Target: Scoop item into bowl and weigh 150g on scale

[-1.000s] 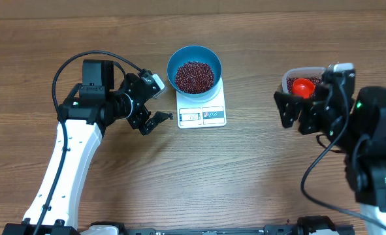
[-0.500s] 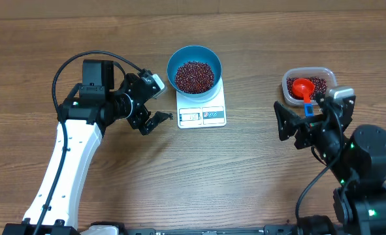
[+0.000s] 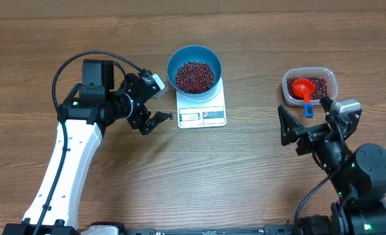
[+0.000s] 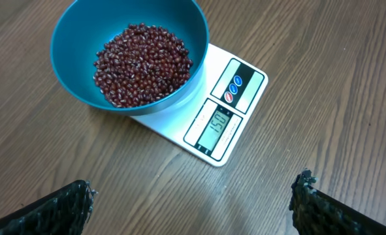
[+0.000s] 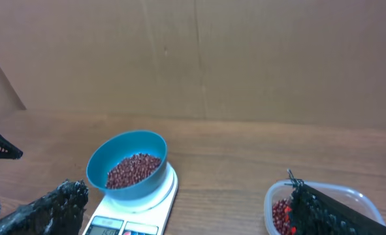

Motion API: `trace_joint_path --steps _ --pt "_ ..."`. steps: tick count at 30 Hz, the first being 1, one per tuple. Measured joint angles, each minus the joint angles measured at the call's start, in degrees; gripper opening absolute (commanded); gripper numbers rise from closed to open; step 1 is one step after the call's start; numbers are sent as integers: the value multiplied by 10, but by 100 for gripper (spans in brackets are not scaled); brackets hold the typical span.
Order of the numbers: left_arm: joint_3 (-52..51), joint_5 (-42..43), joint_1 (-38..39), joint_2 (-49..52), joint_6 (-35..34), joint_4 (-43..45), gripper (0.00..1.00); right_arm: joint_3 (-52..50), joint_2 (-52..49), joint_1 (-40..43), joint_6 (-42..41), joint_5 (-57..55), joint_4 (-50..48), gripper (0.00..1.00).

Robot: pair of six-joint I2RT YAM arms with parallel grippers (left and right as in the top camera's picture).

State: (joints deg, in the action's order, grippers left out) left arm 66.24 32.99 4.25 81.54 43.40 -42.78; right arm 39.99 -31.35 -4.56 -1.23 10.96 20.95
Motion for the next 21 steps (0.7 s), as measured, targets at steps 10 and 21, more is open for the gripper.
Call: trace_joint_path --steps 10,21 --pt "0 0 0 0 0 0 100 -65 56 0 0 -5 -46 100" --pt "0 0 0 0 0 0 99 -156 125 0 0 -11 -127 100"
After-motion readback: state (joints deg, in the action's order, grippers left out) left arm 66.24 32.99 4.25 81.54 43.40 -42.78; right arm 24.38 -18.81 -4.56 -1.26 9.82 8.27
